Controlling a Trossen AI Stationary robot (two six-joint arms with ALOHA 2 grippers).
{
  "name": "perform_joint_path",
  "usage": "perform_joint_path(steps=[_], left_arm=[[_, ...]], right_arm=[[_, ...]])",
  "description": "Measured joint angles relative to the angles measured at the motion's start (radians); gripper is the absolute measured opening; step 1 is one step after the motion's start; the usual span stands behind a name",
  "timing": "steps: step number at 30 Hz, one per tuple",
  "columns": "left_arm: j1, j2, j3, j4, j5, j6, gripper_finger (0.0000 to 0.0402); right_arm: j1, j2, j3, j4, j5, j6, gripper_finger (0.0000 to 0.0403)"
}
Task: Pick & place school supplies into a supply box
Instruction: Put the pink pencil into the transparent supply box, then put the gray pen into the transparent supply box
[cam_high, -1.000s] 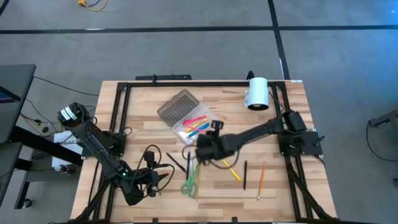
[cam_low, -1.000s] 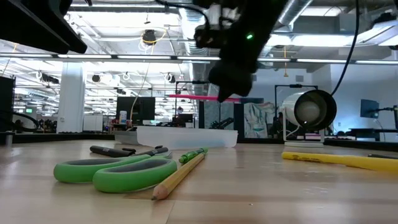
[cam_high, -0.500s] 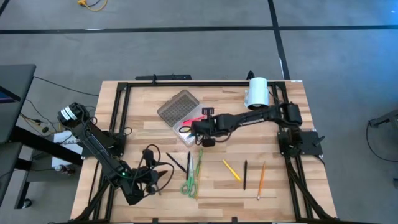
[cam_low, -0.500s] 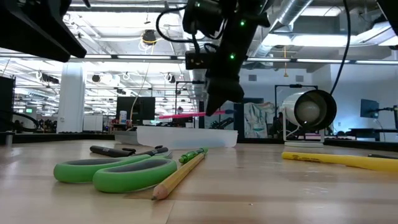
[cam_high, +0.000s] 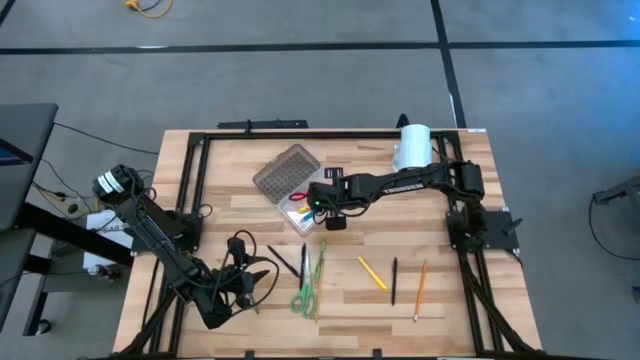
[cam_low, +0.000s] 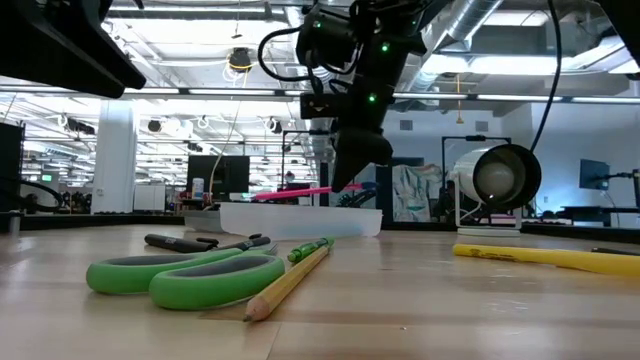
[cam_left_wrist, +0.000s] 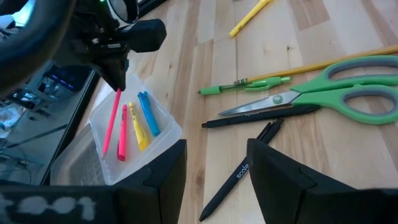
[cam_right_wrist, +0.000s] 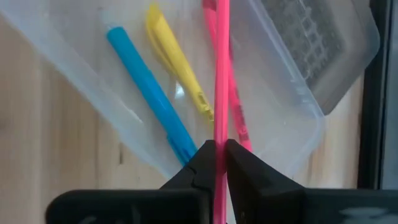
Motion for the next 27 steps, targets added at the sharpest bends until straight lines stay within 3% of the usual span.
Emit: perform_joint_path(steps=[10,27], left_arm=[[0.0,0.0,0.0,0.0,0.0,0.0,0.016],[0.0,0.0,0.0,-0.011,0.01,-0.001,0.016]], right_arm=[[-0.011,0.0,0.0,0.039,0.0,-0.007,0.007],[0.024,-0.014,-0.002,-0.017,0.023,0.066,0.0075]])
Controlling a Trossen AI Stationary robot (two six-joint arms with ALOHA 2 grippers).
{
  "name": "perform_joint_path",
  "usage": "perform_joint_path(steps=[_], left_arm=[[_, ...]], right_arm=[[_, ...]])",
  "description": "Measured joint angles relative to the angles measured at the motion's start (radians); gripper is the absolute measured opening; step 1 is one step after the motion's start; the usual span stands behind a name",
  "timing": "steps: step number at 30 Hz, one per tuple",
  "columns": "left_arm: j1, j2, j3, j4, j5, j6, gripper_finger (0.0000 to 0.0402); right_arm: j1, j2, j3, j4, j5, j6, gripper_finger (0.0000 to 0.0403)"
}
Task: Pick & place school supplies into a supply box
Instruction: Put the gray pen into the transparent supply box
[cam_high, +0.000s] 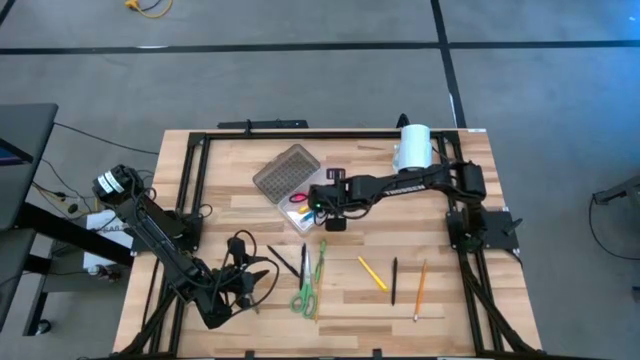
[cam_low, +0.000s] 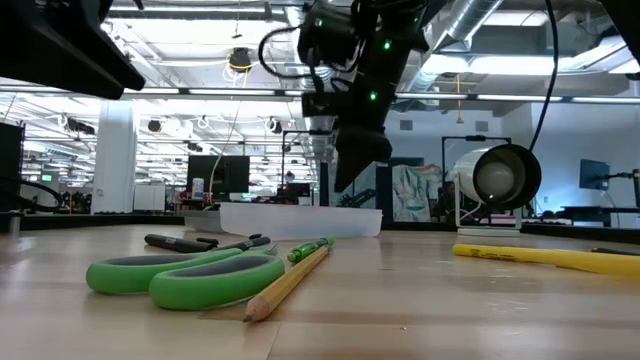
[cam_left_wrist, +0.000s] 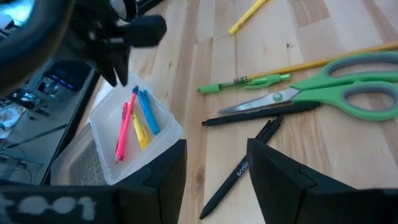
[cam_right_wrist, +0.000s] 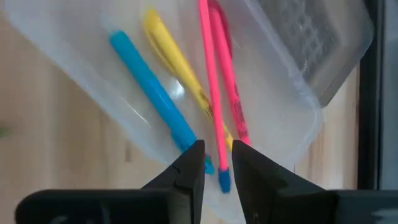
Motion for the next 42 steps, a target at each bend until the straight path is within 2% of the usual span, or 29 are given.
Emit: perform_joint_path(steps=[6,10,13,19,28,31,34,42], left_arm=[[0.0,0.0,-0.007,-0.002,0.164,0.003,0.016],[0.005,0.0,-0.03,0.028,0.175,0.017,0.016],[0.034,0.0,-0.056,0.117,0.199,0.078,0.016],[0.123,0.0,-0.099,0.274,0.379,0.177,0.016],[0.146,0.0,-0.105,0.225,0.67,0.115,0.016],[0.143,0.0,-0.105,0.217,0.777,0.094,0.016],[0.143,0.0,-0.105,0.19,0.831,0.042,0.016],[0.115,0.0,-0.105,0.042,0.836,-0.056,0.016]], right_arm=[[0.123,-0.072,0.001,-0.001,0.011,0.078,0.0075],[0.259,-0.115,0.001,-0.006,0.067,0.144,0.0075],[0.378,-0.124,0.002,-0.015,0.113,0.193,0.0075],[0.621,-0.122,0.001,-0.021,0.274,0.326,0.0075],[0.906,-0.12,0.001,-0.038,0.52,0.512,0.0075],[0.96,-0.12,-0.004,-0.03,0.591,0.556,0.0075],[0.981,-0.119,-0.034,-0.008,0.635,0.567,0.0075],[0.965,-0.119,-0.072,0.015,0.648,0.603,0.0075]])
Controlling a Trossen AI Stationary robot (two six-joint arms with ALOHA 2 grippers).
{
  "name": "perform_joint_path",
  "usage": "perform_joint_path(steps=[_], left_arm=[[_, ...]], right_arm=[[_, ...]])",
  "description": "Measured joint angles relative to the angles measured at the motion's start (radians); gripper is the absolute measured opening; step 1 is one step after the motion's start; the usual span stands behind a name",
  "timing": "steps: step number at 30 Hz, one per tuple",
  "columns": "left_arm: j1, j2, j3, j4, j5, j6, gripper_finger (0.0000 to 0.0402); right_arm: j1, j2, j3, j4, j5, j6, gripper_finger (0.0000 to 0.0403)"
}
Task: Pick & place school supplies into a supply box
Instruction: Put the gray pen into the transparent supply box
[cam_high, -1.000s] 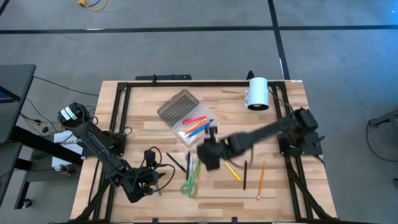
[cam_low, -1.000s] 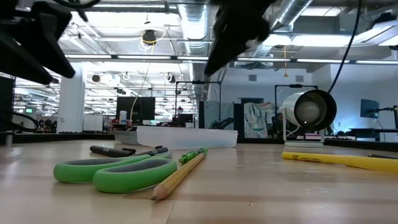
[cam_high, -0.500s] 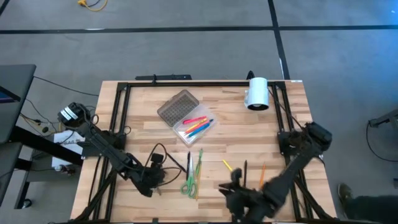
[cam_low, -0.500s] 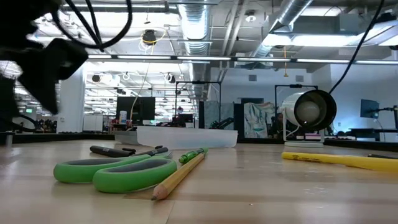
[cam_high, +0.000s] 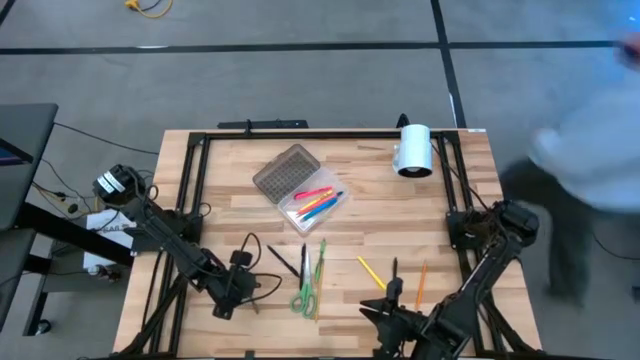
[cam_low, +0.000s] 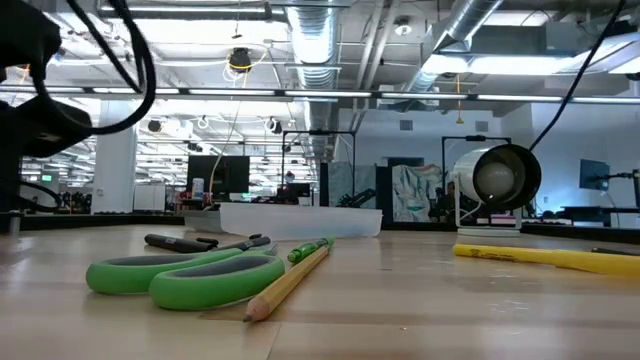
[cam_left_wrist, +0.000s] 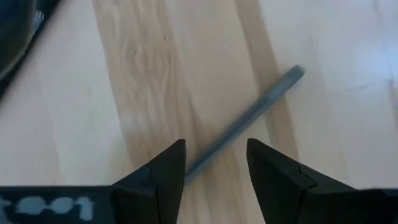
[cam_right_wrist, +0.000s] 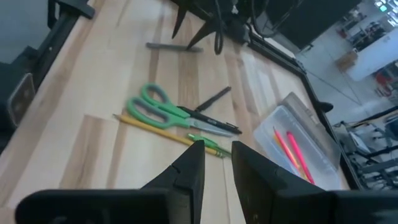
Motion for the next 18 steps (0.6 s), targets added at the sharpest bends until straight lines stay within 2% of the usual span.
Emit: perform_joint_path(steps=[5,11,18], left_arm=[[-0.022,0.0,0.0,-0.002,-0.002,-0.019,0.016],[-0.036,0.0,0.0,0.0,-0.069,-0.01,0.016],[-0.037,0.0,0.0,0.002,-0.078,-0.001,0.016]], right_arm=[[-0.012,0.0,-0.014,0.018,-0.005,-0.001,0.0075],[-0.012,0.0,-0.025,0.039,-0.007,-0.002,0.0075],[-0.009,0.0,-0.025,0.056,-0.007,-0.011,0.0075]])
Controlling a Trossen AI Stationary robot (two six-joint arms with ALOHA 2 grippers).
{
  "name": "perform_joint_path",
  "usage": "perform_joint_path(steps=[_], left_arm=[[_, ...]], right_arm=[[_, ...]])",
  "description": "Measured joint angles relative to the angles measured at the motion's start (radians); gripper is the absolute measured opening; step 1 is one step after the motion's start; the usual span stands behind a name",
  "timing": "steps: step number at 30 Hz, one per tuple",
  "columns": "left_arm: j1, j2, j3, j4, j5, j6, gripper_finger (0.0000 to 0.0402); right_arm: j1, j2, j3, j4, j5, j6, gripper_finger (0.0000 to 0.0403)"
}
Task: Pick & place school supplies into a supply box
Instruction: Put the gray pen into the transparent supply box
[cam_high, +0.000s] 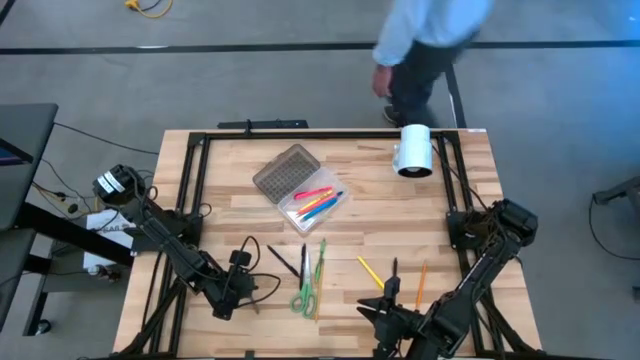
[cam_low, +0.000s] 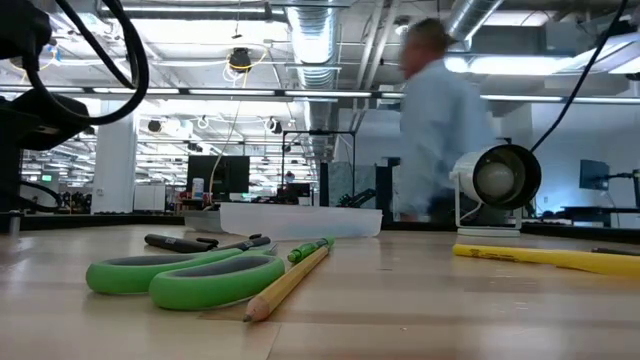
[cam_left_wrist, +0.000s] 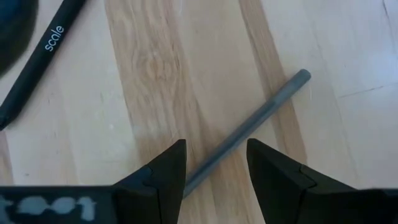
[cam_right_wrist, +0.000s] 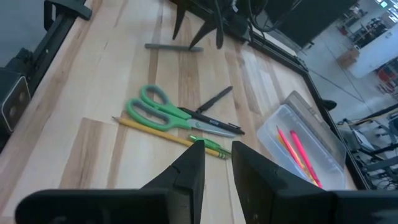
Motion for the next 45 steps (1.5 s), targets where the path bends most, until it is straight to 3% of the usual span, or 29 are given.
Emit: perform_joint_path(steps=[12,21,35,45], left_arm=[[-0.001,0.131,0.009,0.037,0.054,0.014,0.016],[0.002,0.131,0.005,0.037,0.047,-0.052,0.0157],[0.041,0.135,0.0,0.092,0.015,-0.036,0.007],[0.045,0.136,0.0,0.093,0.016,-0.052,0.0048]], right_arm=[[0.0,0.0,0.0,0.007,0.0,-0.001,0.0075],[-0.001,0.0,0.0,0.011,0.0,-0.001,0.0075],[-0.001,0.0,0.001,0.015,0.0,-0.001,0.0075],[-0.001,0.0,0.001,0.018,0.0,-0.001,0.0075]])
